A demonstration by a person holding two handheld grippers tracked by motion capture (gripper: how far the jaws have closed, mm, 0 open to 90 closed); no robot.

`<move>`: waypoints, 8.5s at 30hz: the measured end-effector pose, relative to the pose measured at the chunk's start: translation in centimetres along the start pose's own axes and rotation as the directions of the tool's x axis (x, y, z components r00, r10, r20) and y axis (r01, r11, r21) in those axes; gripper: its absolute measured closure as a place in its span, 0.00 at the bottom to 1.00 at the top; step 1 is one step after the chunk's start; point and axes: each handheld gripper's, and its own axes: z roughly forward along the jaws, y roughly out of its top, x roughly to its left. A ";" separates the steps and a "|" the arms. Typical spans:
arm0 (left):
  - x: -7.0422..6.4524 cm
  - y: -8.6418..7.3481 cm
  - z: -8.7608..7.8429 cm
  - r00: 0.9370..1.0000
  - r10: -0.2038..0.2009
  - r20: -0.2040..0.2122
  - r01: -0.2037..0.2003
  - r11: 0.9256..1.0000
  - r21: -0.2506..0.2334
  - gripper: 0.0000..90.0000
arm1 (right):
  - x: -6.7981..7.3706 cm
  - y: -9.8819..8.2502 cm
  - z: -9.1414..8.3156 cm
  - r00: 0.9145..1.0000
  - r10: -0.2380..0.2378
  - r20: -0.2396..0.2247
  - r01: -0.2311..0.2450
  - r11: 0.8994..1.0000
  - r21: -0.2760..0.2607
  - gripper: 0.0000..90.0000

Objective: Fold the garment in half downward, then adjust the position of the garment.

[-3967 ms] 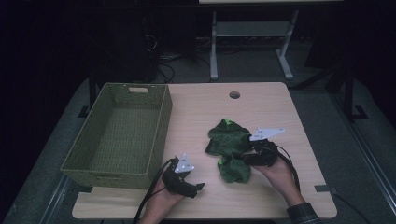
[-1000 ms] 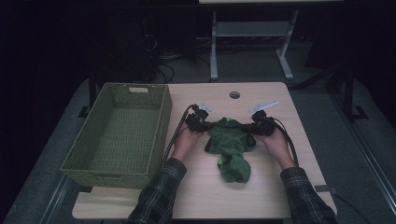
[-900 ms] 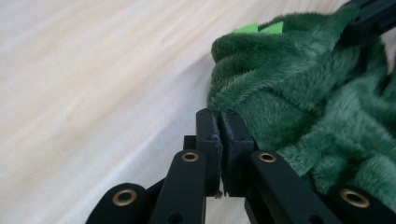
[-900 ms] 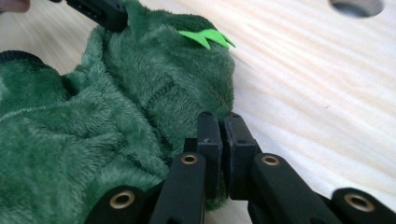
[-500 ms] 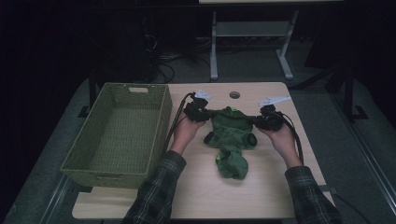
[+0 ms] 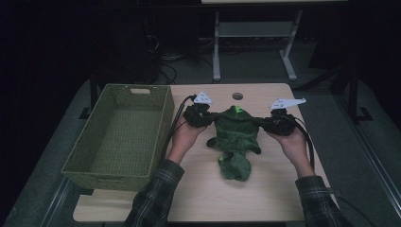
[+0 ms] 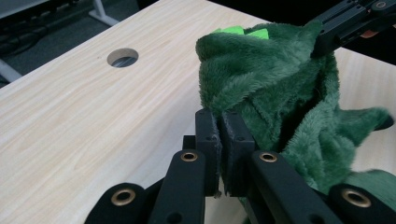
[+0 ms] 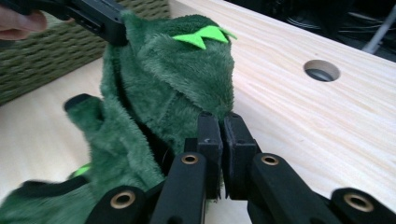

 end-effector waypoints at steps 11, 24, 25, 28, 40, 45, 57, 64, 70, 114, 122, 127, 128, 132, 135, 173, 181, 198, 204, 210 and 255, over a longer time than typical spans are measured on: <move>-3.1 -1.6 -2.0 0.999 0.033 0.035 -0.032 0.999 -0.029 0.96 | 2.3 -1.9 -1.8 0.999 -0.032 -0.044 0.031 0.999 -0.010 0.96; -6.0 -3.6 -3.4 0.993 0.069 0.091 -0.066 0.997 -0.037 0.96 | 4.9 -4.4 -3.1 0.994 -0.067 -0.088 0.067 0.998 -0.005 0.96; -6.1 -3.9 -3.5 0.993 0.064 0.099 -0.060 0.997 -0.041 0.96 | 5.1 -4.6 -3.2 0.994 -0.062 -0.093 0.062 0.998 -0.004 0.96; -6.4 -4.6 -3.6 0.992 0.048 0.120 -0.042 0.998 -0.045 0.96 | 5.7 -5.1 -3.5 0.991 -0.077 -0.106 0.078 0.997 0.001 0.96; -8.7 -8.0 -3.0 0.978 0.054 0.200 -0.060 0.998 0.020 0.96 | 7.8 -8.4 -4.0 0.983 -0.050 -0.179 0.056 0.998 0.026 0.95; -9.5 -9.8 -2.0 0.972 0.054 0.230 -0.069 0.996 0.059 0.96 | 8.4 -9.7 -3.6 0.979 -0.048 -0.196 0.061 0.996 0.060 0.95; -10.5 -11.4 0.2 0.965 0.064 0.256 -0.104 0.983 0.150 0.96 | 9.2 -11.8 -1.2 0.977 -0.059 -0.206 0.095 0.981 0.168 0.96; -10.6 -11.6 0.4 0.966 0.062 0.249 -0.104 0.982 0.157 0.96 | 9.6 -12.0 -0.5 0.978 -0.090 -0.186 0.126 0.972 0.197 0.95; -10.7 -11.9 -0.4 0.969 0.071 0.238 -0.115 0.978 0.176 0.86 | 10.0 -12.1 -1.5 0.981 -0.092 -0.173 0.121 0.978 0.168 0.78; -9.9 -9.3 1.7 0.988 0.047 0.145 -0.076 0.976 0.202 1.00 | 8.9 -11.3 -0.4 0.986 -0.076 -0.151 0.101 0.980 0.169 1.00; -9.5 -9.4 2.1 0.987 0.050 0.150 -0.081 0.974 0.212 1.00 | 9.0 -11.5 0.1 0.986 -0.074 -0.150 0.102 0.977 0.189 1.00; -9.2 -9.1 0.7 0.986 -0.003 0.164 -0.024 0.986 0.164 0.99 | 8.9 -11.2 -1.3 0.987 -0.073 -0.146 0.094 0.985 0.142 1.00; -9.2 -8.9 0.3 0.986 -0.004 0.166 -0.022 0.988 0.155 0.99 | 8.9 -11.0 -1.7 0.986 -0.078 -0.145 0.096 0.988 0.124 1.00; -9.5 -8.5 -1.0 0.984 -0.003 0.179 -0.021 0.991 0.131 0.98 | 8.6 -9.8 -3.3 0.988 -0.086 -0.132 0.093 0.994 0.054 1.00; -10.0 -8.5 -1.9 0.981 0.000 0.194 -0.024 0.992 0.121 0.98 | 8.2 -8.9 -3.8 0.989 -0.089 -0.118 0.093 0.995 0.029 1.00; -11.9 -11.1 0.7 0.971 0.002 0.238 -0.043 0.985 0.168 0.99 | 1.9 -7.9 4.2 0.985 0.042 -0.166 -0.009 0.981 0.196 1.00; -10.0 -11.6 -0.4 0.981 -0.010 0.196 -0.024 0.984 0.174 0.99 | 3.3 -8.5 3.1 0.983 0.033 -0.182 0.008 0.976 0.216 1.00; -7.8 -12.1 -1.5 0.992 -0.015 0.128 -0.009 0.982 0.188 0.97 | 5.5 -9.3 1.1 0.983 -0.015 -0.181 0.049 0.981 0.187 0.93; -7.7 -11.8 -2.7 0.990 -0.014 0.142 -0.016 0.978 0.208 0.86 | 4.5 -10.2 -0.6 0.998 -0.010 -0.068 0.018 0.992 0.128 0.63; -8.1 -11.0 -4.2 0.988 0.017 0.151 -0.050 0.976 0.214 0.68 | 3.5 -11.9 -2.1 0.999 0.010 0.039 -0.015 0.991 0.130 0.39; -8.1 -7.4 1.6 0.946 0.164 0.281 -0.252 0.916 0.314 0.15 | 2.2 -15.1 -3.8 0.981 0.046 0.186 -0.072 0.988 0.137 0.10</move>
